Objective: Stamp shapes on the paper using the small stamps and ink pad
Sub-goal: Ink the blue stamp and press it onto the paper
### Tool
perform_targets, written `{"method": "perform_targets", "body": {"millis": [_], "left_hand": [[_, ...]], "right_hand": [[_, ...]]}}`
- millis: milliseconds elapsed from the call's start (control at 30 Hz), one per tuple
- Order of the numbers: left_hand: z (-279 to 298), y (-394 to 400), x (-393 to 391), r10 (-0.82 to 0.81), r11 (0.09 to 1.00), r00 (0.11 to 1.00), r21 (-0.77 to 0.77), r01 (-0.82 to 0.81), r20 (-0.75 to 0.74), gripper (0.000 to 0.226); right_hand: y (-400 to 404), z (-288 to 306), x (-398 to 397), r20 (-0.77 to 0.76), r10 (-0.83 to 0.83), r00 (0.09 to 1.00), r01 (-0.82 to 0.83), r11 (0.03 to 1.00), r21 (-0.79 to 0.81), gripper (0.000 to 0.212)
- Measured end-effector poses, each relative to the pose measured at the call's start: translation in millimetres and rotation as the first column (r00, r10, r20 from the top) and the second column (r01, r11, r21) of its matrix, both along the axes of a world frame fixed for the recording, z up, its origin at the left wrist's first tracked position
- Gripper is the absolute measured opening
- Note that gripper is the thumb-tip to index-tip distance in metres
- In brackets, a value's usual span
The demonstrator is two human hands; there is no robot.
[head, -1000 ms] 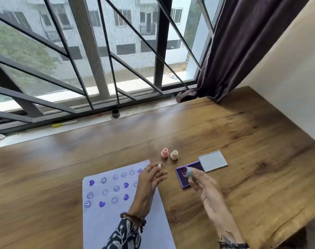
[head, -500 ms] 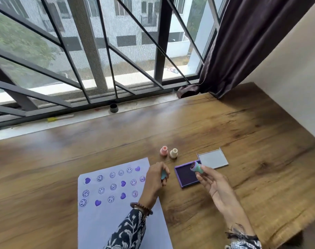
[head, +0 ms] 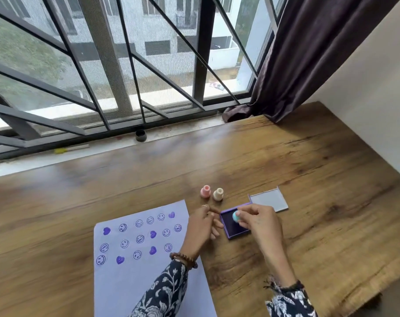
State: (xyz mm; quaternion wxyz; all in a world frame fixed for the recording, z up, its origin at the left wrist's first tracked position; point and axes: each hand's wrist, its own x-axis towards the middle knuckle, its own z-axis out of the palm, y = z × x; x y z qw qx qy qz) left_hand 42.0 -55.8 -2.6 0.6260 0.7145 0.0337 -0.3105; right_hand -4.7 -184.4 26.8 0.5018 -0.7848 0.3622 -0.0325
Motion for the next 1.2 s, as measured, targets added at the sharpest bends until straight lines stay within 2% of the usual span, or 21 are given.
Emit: {"method": "perform_targets", "body": {"millis": [167, 300, 433, 567, 633, 767, 900, 1033, 1200], "left_hand": [[-6, -5, 6, 0.04, 0.994, 0.979, 0.096, -0.06, 0.199, 0.015], [-4, -18, 10, 0.039, 0.998, 0.996, 0.044, -0.043, 0.074, 0.013], [-4, -26, 15, -0.006, 0.999, 1.0, 0.04, 0.006, 0.02, 0.021], [6, -31, 16, -0.032, 0.985, 0.986, -0.17, 0.005, -0.161, 0.027], [11, -36, 18, -0.056, 0.977, 0.976, -0.214, 0.009, -0.211, 0.032], [15, -46, 20, -0.131, 0.988, 0.982, -0.104, 0.118, -0.133, 0.031], [12, -49, 23, -0.155, 0.986, 0.975, -0.092, 0.142, -0.159, 0.031], [11, -52, 24, -0.131, 0.989, 0.969, -0.101, 0.112, -0.211, 0.032], [10, -56, 20, -0.09, 0.994, 0.98, -0.081, 0.076, -0.177, 0.028]], "right_hand": [[-9, -7, 3, 0.028, -0.059, 0.998, 0.055, 0.989, 0.134, 0.008], [-13, -11, 5, 0.038, -0.06, 0.997, 0.051, 0.979, 0.198, 0.009], [-17, -10, 6, 0.071, -0.056, 0.996, 0.033, 0.955, 0.294, 0.009], [-19, -7, 6, 0.102, -0.049, 0.994, 0.005, 0.918, 0.397, 0.01], [-21, -7, 6, 0.096, -0.07, 0.993, 0.021, 0.898, 0.44, 0.006], [-28, -9, 4, 0.059, -0.066, 0.996, 0.03, 0.878, 0.478, 0.008], [-32, -13, 4, 0.03, -0.063, 0.998, 0.04, 0.872, 0.487, 0.015], [-33, -18, 5, 0.022, -0.051, 0.998, 0.034, 0.874, 0.485, 0.018], [-39, -16, 7, -0.001, 0.0, 1.0, 0.001, 0.876, 0.482, 0.019]]}}
